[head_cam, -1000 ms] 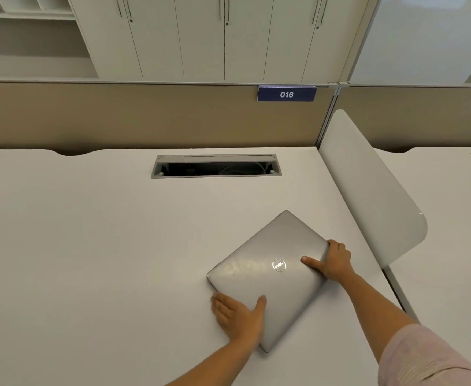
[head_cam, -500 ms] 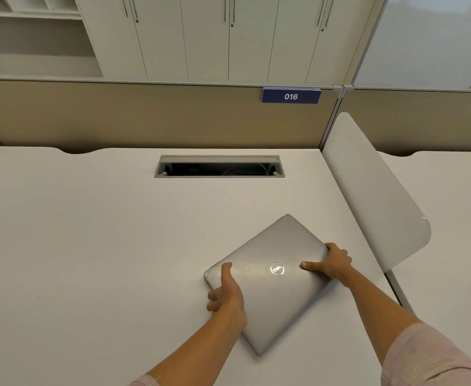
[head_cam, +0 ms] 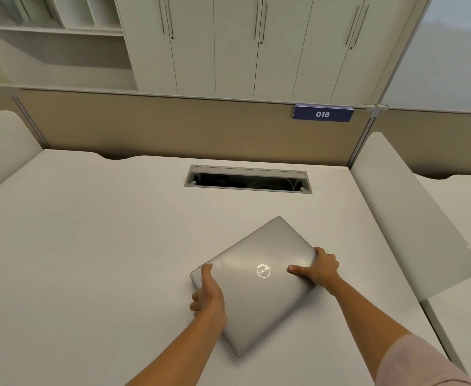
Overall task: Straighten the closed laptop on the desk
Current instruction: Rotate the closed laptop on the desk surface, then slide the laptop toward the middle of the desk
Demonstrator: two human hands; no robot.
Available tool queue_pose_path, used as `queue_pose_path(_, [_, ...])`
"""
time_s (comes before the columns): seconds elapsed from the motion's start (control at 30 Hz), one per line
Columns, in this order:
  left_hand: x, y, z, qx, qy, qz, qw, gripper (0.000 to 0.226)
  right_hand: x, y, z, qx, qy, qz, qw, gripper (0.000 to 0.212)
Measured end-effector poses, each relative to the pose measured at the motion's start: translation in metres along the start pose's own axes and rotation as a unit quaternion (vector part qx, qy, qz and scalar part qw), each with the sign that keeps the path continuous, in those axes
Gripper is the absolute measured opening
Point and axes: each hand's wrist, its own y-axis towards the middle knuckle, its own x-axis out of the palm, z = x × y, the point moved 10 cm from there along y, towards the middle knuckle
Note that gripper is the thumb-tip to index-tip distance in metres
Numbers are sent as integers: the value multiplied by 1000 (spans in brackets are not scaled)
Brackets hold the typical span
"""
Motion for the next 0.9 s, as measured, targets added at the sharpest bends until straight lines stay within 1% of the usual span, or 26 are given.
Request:
queue_pose_path(0.17, [-30, 24, 45, 10, -2, -2, 1000, 83, 34, -5, -43, -6, 5, 5, 1000, 111])
queue_pose_path(0.33, [-55, 48, 90, 38, -6, -2, 999, 63, 71, -7, -84, -3, -1, 0, 1000, 111])
queue_pose_path(0.47, [-78, 64, 116, 27, -40, 12, 999, 67, 98, -8, -113, -3, -6, 9, 1000, 109])
queue_pose_path(0.6, [-89, 71, 148, 52, -61, 5, 997, 73, 119, -9, -132, -2, -1, 18, 1000, 105])
queue_pose_path(0.7, [-94, 85, 162, 62, -50, -14, 997, 70, 132, -9, -142, 1, -3, 23, 1000, 102])
queue_pose_path(0.77, [-98, 94, 166, 47, -48, -14, 998, 66, 138, -8, -148, 3, -12, 28, 1000, 102])
queue_pose_path(0.8, [-98, 97, 170, 62, -36, -22, 997, 64, 139, -7, -150, 4, -19, 30, 999, 102])
queue_pose_path(0.9, [-95, 97, 177, 61, -44, -22, 997, 62, 144, -4, -154, 9, -46, 34, 998, 103])
